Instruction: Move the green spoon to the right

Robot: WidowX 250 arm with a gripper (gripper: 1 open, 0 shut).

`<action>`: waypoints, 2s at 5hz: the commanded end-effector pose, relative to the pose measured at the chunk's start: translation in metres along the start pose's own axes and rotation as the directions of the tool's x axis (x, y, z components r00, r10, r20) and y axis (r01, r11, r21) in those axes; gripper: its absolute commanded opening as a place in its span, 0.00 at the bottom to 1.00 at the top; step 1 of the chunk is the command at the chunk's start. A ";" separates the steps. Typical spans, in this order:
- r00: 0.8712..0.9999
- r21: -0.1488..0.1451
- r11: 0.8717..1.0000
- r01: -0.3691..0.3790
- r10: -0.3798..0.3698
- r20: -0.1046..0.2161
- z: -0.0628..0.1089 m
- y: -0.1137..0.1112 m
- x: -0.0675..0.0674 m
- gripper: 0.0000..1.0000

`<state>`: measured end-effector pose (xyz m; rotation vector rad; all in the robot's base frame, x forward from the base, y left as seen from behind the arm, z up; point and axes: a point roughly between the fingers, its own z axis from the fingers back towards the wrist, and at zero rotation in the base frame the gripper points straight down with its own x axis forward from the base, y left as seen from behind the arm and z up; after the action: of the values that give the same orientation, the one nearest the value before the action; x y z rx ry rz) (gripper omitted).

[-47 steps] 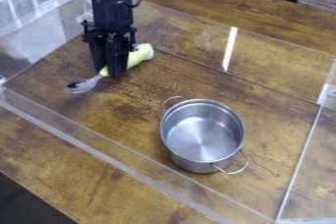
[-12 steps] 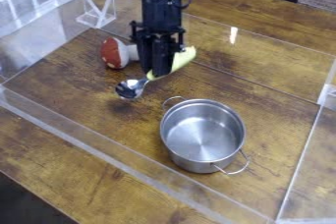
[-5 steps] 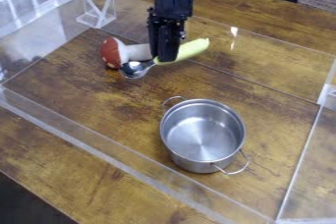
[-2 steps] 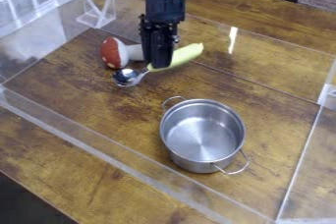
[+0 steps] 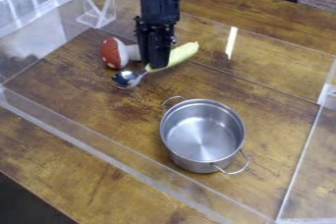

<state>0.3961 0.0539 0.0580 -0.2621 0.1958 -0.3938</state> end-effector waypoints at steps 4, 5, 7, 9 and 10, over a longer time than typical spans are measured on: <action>0.996 0.016 1.000 -0.008 0.006 0.088 0.054 -0.026 -0.001 0.00; 0.996 0.007 1.000 -0.001 0.000 0.084 0.055 -0.023 0.000 0.00; 0.996 -0.010 0.998 0.069 -0.068 0.061 0.048 -0.011 0.000 0.00; 0.988 -0.025 0.988 0.152 -0.152 0.033 0.032 0.003 0.007 0.00; 0.984 -0.031 0.983 0.179 -0.178 0.032 0.028 -0.001 0.013 0.00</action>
<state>0.4072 0.0561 0.0592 -0.3520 0.2170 -0.5347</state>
